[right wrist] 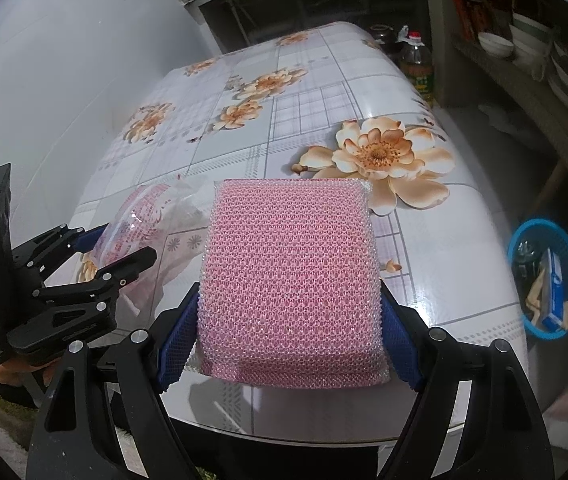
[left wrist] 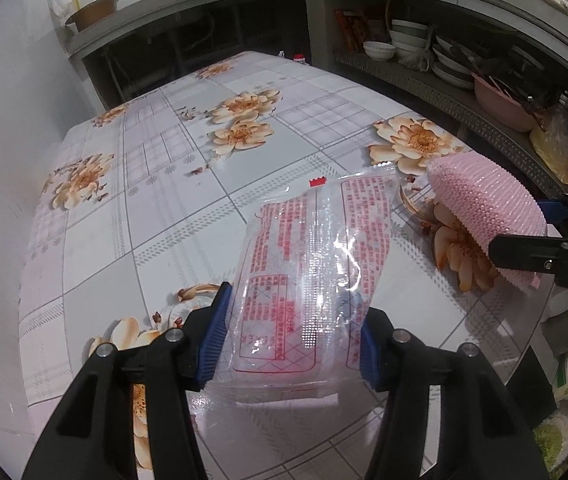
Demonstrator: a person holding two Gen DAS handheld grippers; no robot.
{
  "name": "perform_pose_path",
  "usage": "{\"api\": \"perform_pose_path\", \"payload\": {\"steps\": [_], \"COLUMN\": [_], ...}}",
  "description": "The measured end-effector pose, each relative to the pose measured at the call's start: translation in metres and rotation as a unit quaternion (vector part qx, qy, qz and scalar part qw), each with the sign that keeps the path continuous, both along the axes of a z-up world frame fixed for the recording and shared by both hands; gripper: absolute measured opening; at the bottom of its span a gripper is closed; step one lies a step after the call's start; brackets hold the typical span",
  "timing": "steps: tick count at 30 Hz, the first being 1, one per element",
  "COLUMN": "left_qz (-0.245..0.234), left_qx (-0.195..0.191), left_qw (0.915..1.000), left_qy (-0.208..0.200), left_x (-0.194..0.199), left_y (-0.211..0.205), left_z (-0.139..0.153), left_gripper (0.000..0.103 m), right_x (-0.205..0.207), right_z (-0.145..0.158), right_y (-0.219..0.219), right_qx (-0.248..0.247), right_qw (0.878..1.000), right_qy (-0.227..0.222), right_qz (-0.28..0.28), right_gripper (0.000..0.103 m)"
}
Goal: Collect trash
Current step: 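Carry the packet and sponge to the blue wastebasket and open the left tool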
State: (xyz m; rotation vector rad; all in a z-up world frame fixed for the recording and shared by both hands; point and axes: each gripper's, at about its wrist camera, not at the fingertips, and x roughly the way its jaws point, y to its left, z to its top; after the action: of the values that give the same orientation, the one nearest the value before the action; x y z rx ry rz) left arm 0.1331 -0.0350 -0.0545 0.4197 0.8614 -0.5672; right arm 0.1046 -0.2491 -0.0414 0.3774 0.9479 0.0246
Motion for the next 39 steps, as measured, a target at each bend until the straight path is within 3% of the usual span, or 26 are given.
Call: {"api": "perform_pose_path", "payload": {"steps": [8,14,20,25,30,32,33,36,38,39], "left_qz": [0.0,-0.004,-0.04,-0.088,-0.144,-0.175,-0.197,-0.262,-0.303,-0.313], "left_qx": [-0.006,-0.045,-0.085,-0.136,-0.159,-0.139,-0.111,-0.011,0.069,0.092], "left_qw": [1.0,0.999,0.9954,0.9839,0.9604,0.9502,0.9473,0.9439,0.928,0.92], "left_qy": [-0.003,0.005,0.019,0.076,0.178,0.218,0.227,0.2,0.206,0.218], "left_x": [-0.003,-0.002,0.0,0.002,0.002,-0.001,-0.004,-0.018,-0.026,-0.029], "left_y": [-0.001,-0.001,-0.039,-0.099,-0.181,-0.223,-0.248,-0.309,-0.352,-0.364], "left_z": [0.005,0.019,0.04,0.052,0.048,0.041,0.035,0.018,-0.006,-0.015], "left_gripper": [0.053,0.053,0.053,0.054,0.054,0.054,0.054,0.054,0.055,0.055], "right_x": [0.0,-0.005,-0.032,-0.08,-0.145,-0.17,-0.18,-0.204,-0.213,-0.215], "right_z": [0.002,0.013,0.023,0.023,0.0,-0.013,-0.019,-0.034,-0.044,-0.051], "right_y": [-0.001,-0.004,-0.038,-0.106,-0.184,-0.207,-0.214,-0.229,-0.235,-0.238], "right_qx": [0.004,0.014,0.03,0.037,0.069,0.078,0.083,0.096,0.103,0.108], "right_qw": [1.0,1.0,0.995,0.98,0.947,0.932,0.926,0.912,0.907,0.905], "right_qy": [-0.001,-0.022,-0.061,-0.081,-0.067,-0.057,-0.055,-0.046,-0.04,-0.036], "right_qz": [0.0,-0.012,-0.069,-0.176,-0.305,-0.35,-0.364,-0.395,-0.406,-0.411], "right_gripper": [0.077,0.077,0.077,0.077,0.077,0.077,0.077,0.077,0.077,0.077]}}
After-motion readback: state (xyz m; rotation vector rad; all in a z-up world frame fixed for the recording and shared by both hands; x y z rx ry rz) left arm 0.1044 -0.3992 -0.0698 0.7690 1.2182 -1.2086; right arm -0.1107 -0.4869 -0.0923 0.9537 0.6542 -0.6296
